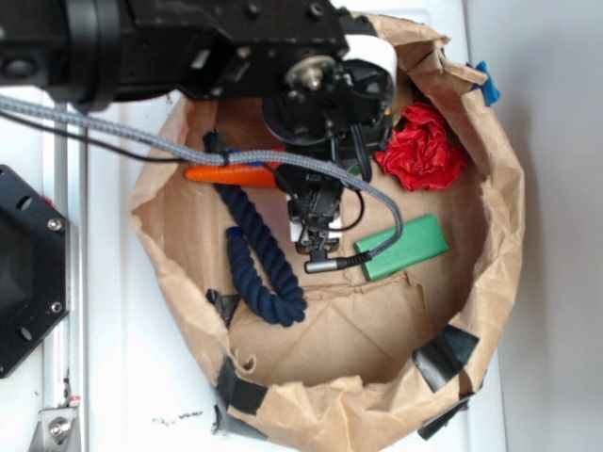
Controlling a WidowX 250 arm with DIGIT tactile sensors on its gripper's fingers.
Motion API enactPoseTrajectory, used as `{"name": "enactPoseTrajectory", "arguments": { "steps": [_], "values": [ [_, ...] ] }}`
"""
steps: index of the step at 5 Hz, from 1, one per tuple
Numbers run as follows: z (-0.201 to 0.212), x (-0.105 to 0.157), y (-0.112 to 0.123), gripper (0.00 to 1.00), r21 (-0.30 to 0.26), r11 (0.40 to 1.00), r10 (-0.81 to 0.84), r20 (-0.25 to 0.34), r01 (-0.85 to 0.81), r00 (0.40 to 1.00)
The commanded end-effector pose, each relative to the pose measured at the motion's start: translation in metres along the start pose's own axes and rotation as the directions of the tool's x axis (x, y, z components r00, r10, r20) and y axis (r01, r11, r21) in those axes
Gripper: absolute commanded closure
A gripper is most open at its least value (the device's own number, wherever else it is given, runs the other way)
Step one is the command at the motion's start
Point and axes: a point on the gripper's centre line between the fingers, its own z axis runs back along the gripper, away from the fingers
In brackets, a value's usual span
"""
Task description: Grab the carrot.
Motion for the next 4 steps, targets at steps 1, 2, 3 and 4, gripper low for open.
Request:
{"name": "enactPoseTrajectory", "arguments": {
  "steps": [1, 2, 3, 4],
  "values": [
    [0.002, -0.01, -0.006, 0.0, 0.027, 1.0, -0.006, 0.037, 0.005, 0.999],
    [0.001, -0.015, -0.007, 0.0, 0.027, 1.0, 0.001, 0.033, -0.002, 0.999],
    [-0.003, -0.016, -0.007, 0.0, 0.032, 0.999, 0.016, 0.027, -0.017, 1.0],
    [-0.012, -0.017, 0.001, 0.0, 0.048, 0.998, 0.038, 0.011, -0.039, 0.999]
  ]
}}
